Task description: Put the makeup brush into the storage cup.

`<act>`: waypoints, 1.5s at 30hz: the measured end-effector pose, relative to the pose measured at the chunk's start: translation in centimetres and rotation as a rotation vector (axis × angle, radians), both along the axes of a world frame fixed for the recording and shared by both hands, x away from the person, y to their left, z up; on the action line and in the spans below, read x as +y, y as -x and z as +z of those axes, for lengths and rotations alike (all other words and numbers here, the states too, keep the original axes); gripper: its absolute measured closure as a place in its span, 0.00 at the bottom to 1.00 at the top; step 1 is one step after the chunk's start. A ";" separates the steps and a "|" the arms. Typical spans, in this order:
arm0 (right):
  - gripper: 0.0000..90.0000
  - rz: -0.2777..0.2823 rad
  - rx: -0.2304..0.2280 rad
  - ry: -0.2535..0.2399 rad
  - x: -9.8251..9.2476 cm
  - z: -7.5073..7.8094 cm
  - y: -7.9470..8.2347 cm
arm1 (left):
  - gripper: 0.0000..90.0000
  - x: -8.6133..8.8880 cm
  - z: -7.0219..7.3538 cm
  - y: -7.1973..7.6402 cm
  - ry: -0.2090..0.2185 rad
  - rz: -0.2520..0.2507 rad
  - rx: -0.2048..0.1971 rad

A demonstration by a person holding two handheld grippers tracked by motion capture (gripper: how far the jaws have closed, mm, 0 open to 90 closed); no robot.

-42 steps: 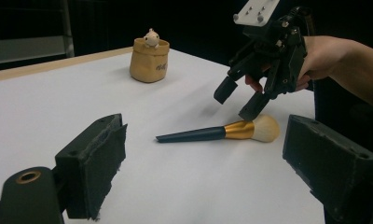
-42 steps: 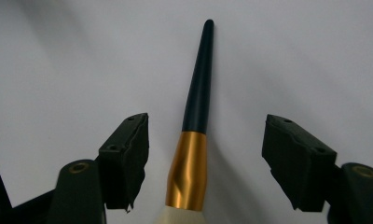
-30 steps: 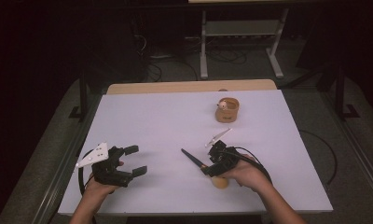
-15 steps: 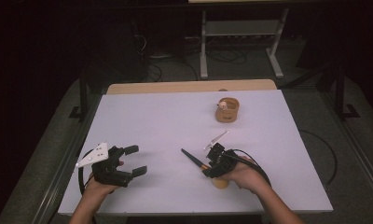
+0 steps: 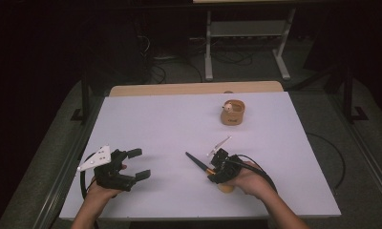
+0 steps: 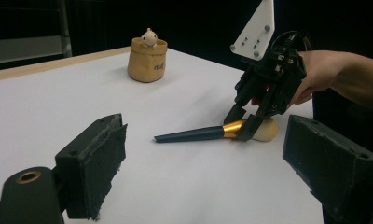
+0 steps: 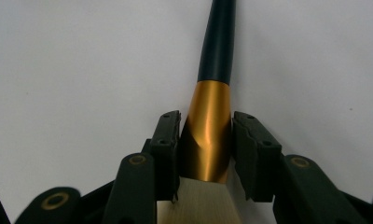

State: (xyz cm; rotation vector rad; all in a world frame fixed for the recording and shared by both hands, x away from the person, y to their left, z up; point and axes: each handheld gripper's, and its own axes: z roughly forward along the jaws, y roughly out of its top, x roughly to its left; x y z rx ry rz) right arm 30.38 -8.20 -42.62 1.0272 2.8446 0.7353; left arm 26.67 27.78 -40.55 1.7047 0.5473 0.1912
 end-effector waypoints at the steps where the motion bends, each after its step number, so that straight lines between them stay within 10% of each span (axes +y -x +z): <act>1: 0.69 0.000 -0.003 0.003 0.0 0.0 0.0 | 0.14 0.0 0.0 0.0 0.000 0.000 0.001; 22: 0.73 -0.003 -0.019 0.037 0.5 0.1 0.3 | 0.14 -0.2 -0.1 0.0 -0.010 -0.011 0.000; 45: 0.73 0.055 -0.089 -0.037 -1.2 1.7 0.0 | 0.14 -0.6 -0.1 -0.1 -0.031 -0.017 -0.011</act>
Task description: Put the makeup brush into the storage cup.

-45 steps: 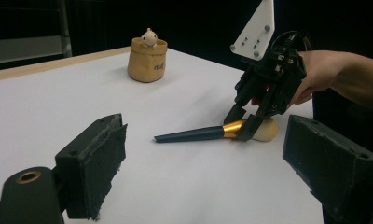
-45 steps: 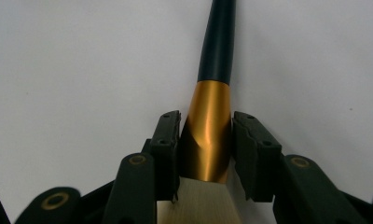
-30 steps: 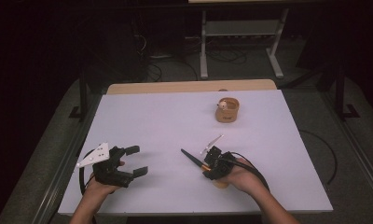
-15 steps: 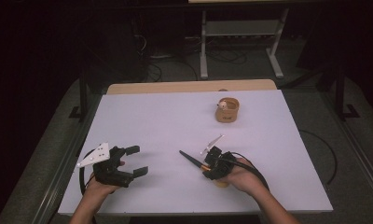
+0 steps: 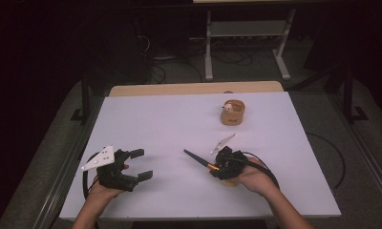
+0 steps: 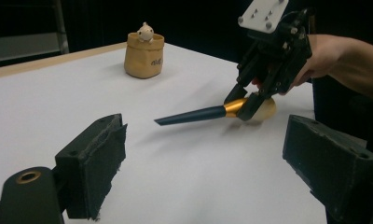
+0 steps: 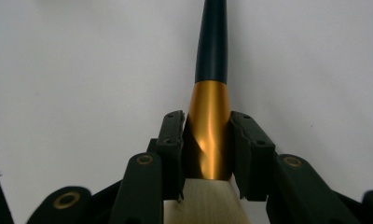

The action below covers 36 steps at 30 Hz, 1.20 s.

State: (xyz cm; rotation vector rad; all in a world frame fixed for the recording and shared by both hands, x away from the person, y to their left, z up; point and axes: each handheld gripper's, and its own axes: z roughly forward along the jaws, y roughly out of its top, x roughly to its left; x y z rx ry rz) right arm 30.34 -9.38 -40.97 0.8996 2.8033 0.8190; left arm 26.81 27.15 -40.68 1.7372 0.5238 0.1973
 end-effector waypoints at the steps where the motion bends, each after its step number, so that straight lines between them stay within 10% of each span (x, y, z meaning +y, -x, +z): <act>1: 0.73 -0.001 -0.007 -0.004 -0.2 0.2 0.0 | 0.14 -0.1 0.1 0.0 -0.005 -0.005 -0.004; 36: 0.73 0.199 -0.046 -0.047 -2.1 3.3 -0.7 | 0.14 -4.2 3.5 -3.3 -0.096 -0.172 -0.048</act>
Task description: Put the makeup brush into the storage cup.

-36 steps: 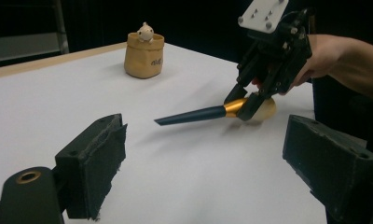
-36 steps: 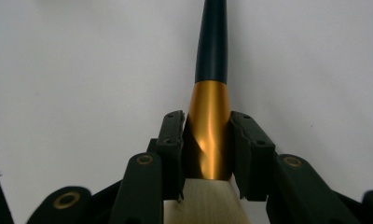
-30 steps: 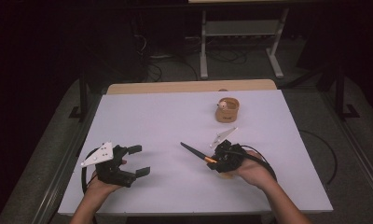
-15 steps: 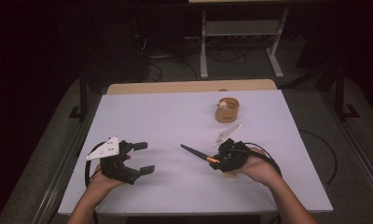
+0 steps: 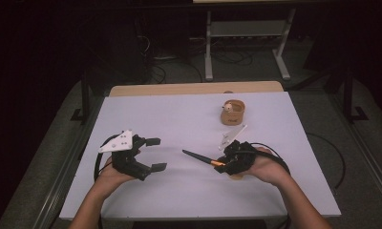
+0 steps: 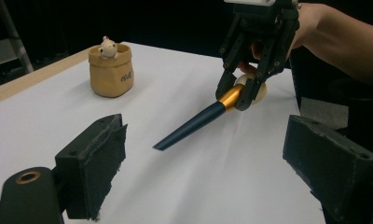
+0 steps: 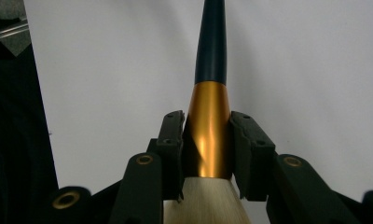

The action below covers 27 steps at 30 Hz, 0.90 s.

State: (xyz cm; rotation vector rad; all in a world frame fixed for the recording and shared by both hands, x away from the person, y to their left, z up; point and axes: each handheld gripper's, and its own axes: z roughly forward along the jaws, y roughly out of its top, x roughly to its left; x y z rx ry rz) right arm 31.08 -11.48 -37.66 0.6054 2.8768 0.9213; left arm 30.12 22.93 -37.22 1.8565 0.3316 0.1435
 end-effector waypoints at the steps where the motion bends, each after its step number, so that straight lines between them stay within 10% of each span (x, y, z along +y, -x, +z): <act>1: 0.73 0.005 0.001 0.003 0.0 0.0 -0.1 | 0.14 -0.2 0.0 -0.2 0.000 -0.005 -0.001; 27: 0.73 0.140 0.028 0.025 1.4 1.2 -1.5 | 0.14 -5.2 0.4 -3.1 -0.142 -0.153 0.010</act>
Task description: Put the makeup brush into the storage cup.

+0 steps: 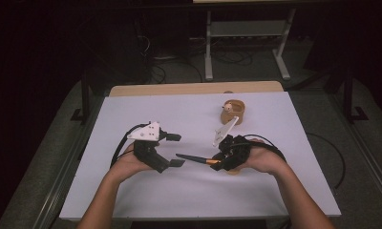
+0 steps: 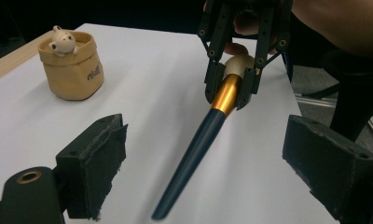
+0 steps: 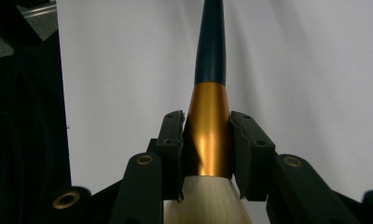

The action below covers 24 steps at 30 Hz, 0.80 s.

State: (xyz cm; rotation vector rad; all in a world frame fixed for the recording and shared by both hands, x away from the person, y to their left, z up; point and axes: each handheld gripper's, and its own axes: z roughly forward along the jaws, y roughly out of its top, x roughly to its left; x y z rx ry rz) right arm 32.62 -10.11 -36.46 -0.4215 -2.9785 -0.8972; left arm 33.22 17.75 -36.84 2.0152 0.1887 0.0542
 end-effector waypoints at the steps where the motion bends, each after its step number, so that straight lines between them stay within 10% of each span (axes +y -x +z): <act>1: 0.73 0.007 0.002 0.002 0.2 -0.1 -0.1 | 0.14 -0.1 0.0 -0.1 -0.016 -0.007 -0.001; 24: 0.73 0.109 0.032 0.042 1.8 -0.6 1.1 | 0.23 -2.5 -1.3 1.0 -0.243 -0.156 0.013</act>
